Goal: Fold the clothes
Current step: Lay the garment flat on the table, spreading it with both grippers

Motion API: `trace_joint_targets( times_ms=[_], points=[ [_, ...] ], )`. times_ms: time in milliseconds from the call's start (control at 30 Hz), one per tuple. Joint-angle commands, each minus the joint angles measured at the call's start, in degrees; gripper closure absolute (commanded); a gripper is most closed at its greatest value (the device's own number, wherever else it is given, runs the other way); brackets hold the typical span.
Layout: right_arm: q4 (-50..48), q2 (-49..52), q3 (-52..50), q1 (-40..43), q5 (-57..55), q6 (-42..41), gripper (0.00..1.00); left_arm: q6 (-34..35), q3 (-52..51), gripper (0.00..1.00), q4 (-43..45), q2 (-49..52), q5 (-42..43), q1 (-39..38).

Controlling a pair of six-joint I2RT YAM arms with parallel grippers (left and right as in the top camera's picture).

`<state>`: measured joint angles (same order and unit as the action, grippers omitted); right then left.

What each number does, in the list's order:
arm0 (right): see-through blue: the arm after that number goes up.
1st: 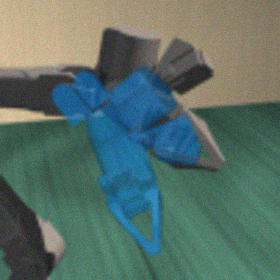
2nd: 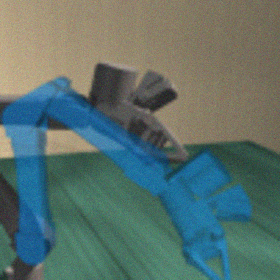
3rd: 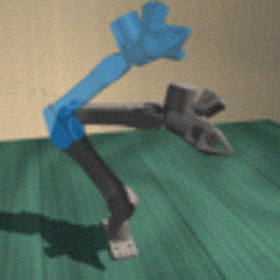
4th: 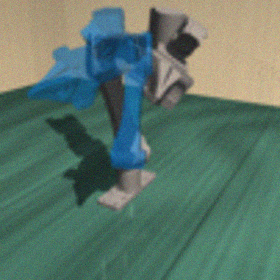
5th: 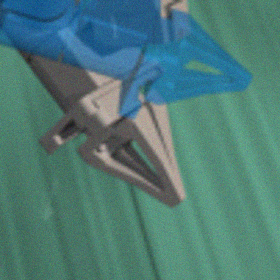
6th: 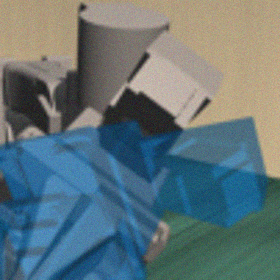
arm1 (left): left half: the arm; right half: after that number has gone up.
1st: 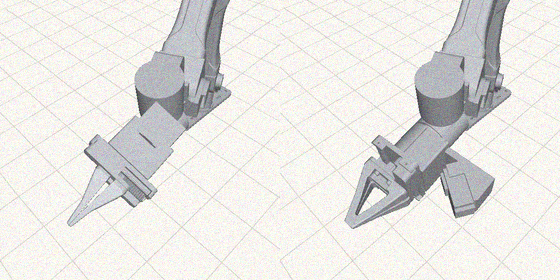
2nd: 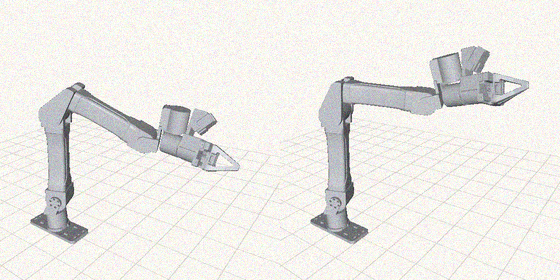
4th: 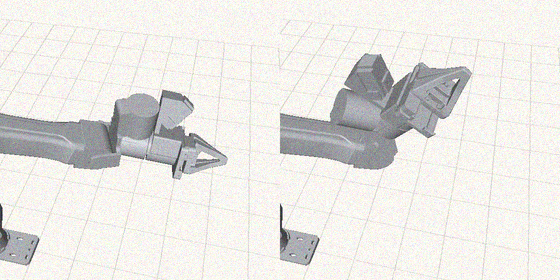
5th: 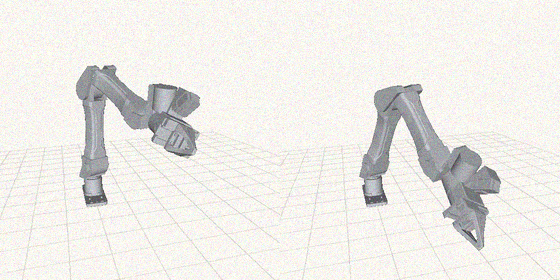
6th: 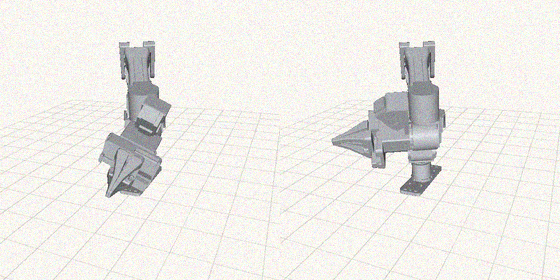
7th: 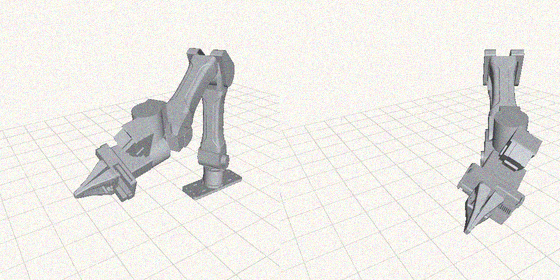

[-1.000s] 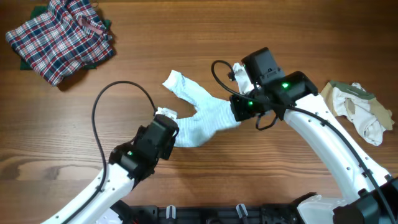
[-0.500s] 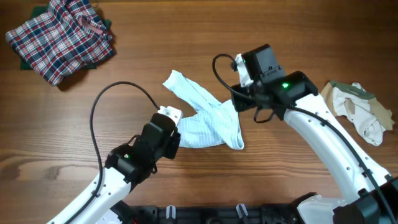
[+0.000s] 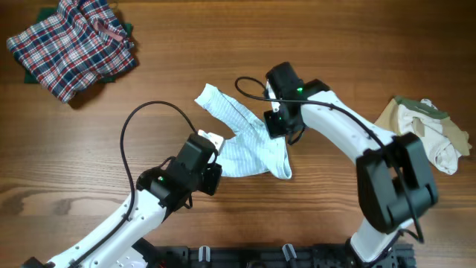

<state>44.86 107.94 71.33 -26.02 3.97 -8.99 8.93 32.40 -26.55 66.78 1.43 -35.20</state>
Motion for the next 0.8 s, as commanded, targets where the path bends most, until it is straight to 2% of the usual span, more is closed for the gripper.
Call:
trace_joint_targets(
  times_ms=[0,333,567,767],
  points=[
    [-1.53,3.48,-0.63,0.2,-0.13,0.26,0.96,0.76,0.72,0.61,0.55,0.42,0.7,-0.22],
    [-7.19,8.41,-0.63,1.88,-1.7,0.2,0.96,0.76,0.72,0.55,1.09,0.42,0.7,-0.22],
    [-13.75,8.87,-0.63,9.62,-4.42,0.07,0.96,0.74,0.72,0.52,1.11,0.42,0.68,-0.22],
    [-21.46,8.87,-0.63,13.44,-4.04,3.61,0.96,0.74,0.72,0.51,1.11,0.42,0.68,-0.22]
  ],
)
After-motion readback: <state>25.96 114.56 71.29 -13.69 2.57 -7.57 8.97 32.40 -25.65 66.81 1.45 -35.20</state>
